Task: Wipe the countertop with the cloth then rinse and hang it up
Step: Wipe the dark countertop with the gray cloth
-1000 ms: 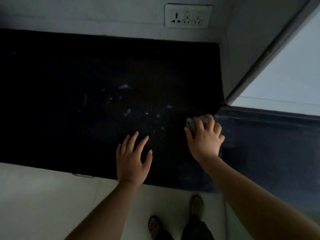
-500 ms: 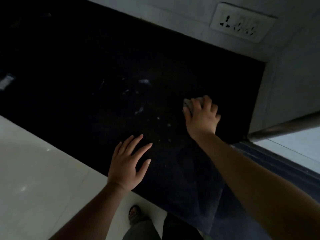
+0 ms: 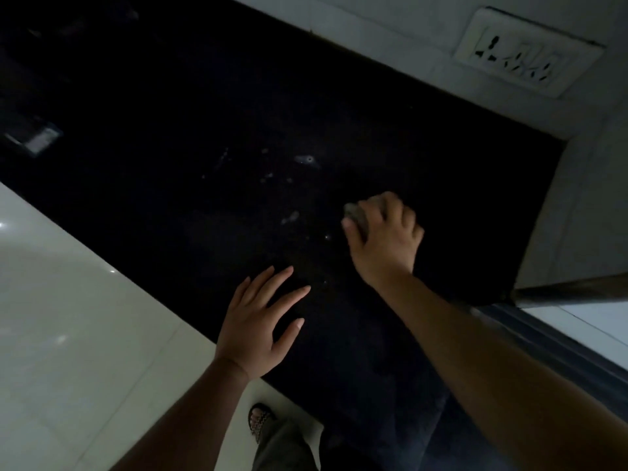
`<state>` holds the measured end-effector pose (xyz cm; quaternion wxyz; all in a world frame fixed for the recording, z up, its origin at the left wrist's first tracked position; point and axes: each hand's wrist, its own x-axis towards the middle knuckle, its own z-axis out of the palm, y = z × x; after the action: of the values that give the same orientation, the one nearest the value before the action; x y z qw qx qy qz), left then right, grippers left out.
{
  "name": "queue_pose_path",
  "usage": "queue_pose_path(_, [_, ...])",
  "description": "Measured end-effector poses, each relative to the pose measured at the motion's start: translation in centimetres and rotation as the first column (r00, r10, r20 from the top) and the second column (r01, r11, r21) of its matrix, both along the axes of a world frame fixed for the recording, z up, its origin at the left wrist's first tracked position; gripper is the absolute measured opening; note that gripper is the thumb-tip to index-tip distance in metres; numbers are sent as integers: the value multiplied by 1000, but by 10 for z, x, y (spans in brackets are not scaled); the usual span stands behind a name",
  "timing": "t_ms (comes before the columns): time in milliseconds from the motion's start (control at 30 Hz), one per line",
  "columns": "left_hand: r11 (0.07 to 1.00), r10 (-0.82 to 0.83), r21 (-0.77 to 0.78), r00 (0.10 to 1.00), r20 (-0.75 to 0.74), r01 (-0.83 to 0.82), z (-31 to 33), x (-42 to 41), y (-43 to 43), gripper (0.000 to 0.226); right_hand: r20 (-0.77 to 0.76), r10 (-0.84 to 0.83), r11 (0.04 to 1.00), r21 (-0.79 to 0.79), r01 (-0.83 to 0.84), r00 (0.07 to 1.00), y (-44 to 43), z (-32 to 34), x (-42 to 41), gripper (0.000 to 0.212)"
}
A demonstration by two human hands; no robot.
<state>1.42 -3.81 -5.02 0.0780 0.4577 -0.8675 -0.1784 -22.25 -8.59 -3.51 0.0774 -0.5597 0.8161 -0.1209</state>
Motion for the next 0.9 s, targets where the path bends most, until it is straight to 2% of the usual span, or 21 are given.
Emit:
queue_pose_path(67, [1000,-3,-3,1000,13,3,-1,0,0,45,-10,147,989,-24,-148,989,35,-2,18,44])
queue_pose_path(167, [1000,-11,-4,1000,28,12,2,0,-1,45,-65,206,978,-32,-208,976,92,-2,18,43])
queue_pose_path(233, [1000,-17,3,1000,27,16,3,0,0,45,-72,164,986,-11,-165,984,90,-3,3,43])
queue_pose_path(333, [999,-20,37,1000,-3,20,7,-1,-3,45,0,-117,993,-18,117,993,35,0,3,41])
queue_pose_path(400, [998,-44,32,998,-37,45,12,4,-14,43,37,-197,980,3,197,980,3,3,21,41])
queue_pose_path(533, [996,-70,-53,996,-49,67,21,30,-64,39,-2,6,1000,12,-6,1000,31,1,78,40])
queue_pose_path(633, [991,-114,-65,993,8,114,22,45,-101,41,-65,-12,1000,21,13,998,83,1,98,42])
queue_pose_path(700, [977,-207,-55,978,19,208,15,52,-111,45,-83,-75,997,7,76,994,93,-2,93,43])
queue_pose_path(767, [968,-250,-34,968,-5,250,7,58,-114,46,-50,-244,970,1,245,968,72,-1,85,41])
queue_pose_path(833, [972,-234,-27,972,-33,233,1,60,-117,45,15,-484,875,-8,484,875,25,1,82,39])
queue_pose_path(900, [974,-227,-28,973,-29,227,0,60,-119,44,61,-579,815,8,579,813,-19,4,91,39])
